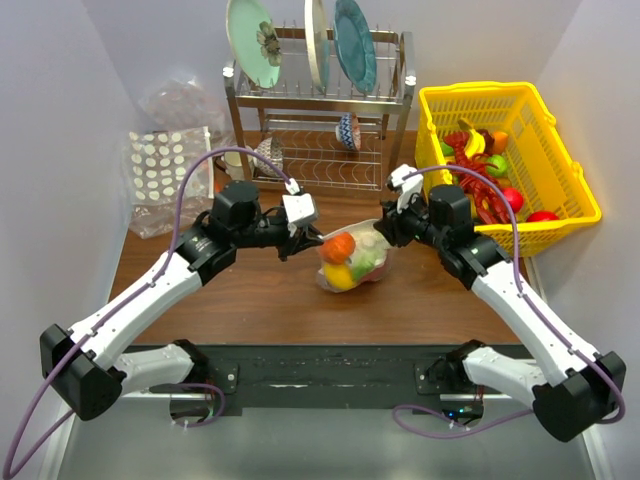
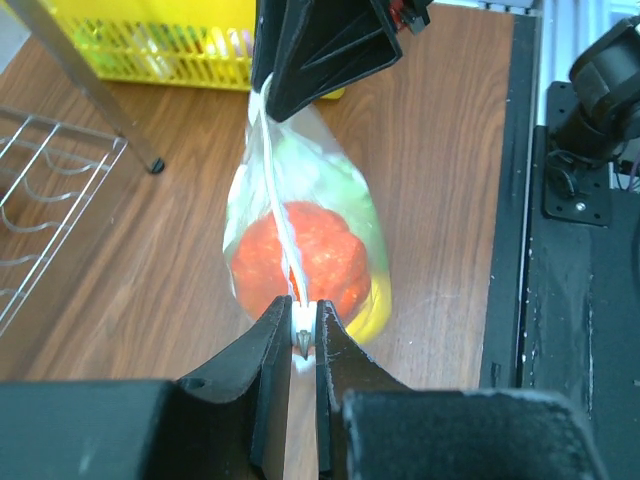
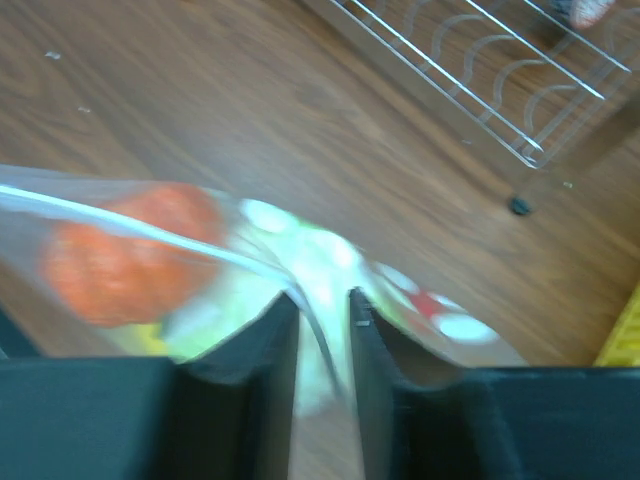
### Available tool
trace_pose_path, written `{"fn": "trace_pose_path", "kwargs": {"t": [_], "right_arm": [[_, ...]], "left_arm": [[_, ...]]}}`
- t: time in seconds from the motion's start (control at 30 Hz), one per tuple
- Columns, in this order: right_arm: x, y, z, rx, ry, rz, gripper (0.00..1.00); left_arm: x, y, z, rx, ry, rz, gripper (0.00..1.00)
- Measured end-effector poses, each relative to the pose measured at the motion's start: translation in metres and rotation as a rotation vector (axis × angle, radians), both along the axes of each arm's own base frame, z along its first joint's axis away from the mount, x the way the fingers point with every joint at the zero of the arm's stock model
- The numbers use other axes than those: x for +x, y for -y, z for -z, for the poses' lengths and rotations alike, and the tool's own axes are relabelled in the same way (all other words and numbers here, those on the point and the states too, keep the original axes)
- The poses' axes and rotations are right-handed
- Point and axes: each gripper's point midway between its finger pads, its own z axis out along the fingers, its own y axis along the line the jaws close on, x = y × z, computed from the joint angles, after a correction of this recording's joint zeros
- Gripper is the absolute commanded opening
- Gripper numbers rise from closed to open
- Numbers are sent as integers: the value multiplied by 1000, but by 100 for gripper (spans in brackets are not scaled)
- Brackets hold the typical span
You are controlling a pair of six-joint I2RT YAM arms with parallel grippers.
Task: Place the food in the zip-top bag and seal the zipper
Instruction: Zip the zipper food storage bag at the center of the board.
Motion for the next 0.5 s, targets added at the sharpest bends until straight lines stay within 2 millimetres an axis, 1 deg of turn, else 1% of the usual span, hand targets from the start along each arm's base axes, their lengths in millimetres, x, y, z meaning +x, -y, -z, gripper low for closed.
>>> {"fn": "trace_pose_path", "kwargs": {"t": [0.07,0.1,0.2,0.3,0.33,0.37,0.4,0.43,0.5], "right_arm": [[7,5,6,-8,-21,29,37],[11,7,8,-11,-28,38,37],[17,7,5,-11,-25,49,40],[22,7,-3,1,-1,57,49],[23,7,-6,6,8,62,55],[24,7,-9,11,15,66,56],[25,7,-11,17,22,70,59],[26,7,-13,20,28,73,64],[25,8,-17,27,39,78,68]], "left_arm": [[4,-2,2,6,-5,-24,0],[6,-5,3,8,-17,-45,2],[22,-13,7,16,-34,-128,2],[38,-18,14,33,-42,-204,1],[44,-20,17,40,-44,-231,1],[52,-22,21,49,-44,-265,1],[56,-23,24,56,-48,-288,1],[63,-26,28,65,-57,-319,1],[76,-32,37,77,-77,-379,4]]}}
